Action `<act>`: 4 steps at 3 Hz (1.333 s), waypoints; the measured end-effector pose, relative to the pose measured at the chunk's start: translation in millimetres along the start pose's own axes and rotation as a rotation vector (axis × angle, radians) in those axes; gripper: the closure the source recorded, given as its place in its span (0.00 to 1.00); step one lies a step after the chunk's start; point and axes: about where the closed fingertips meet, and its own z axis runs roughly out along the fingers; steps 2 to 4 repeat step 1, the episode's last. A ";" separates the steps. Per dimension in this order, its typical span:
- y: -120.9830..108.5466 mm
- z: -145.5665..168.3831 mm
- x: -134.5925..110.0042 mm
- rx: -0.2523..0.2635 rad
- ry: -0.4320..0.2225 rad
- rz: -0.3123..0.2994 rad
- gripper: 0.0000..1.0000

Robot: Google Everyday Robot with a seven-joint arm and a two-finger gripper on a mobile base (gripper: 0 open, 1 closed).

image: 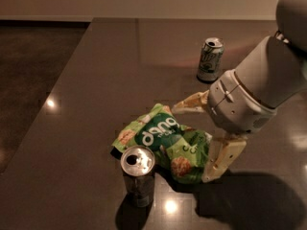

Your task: Move green rice chip bag near redbull can

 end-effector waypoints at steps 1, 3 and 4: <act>0.0 0.0 0.0 0.000 0.000 0.000 0.00; 0.0 0.0 0.0 0.000 0.000 0.000 0.00; 0.0 0.0 0.0 0.000 0.000 0.000 0.00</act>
Offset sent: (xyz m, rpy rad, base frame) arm 0.0000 0.0000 0.0000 0.0000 0.0000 0.0000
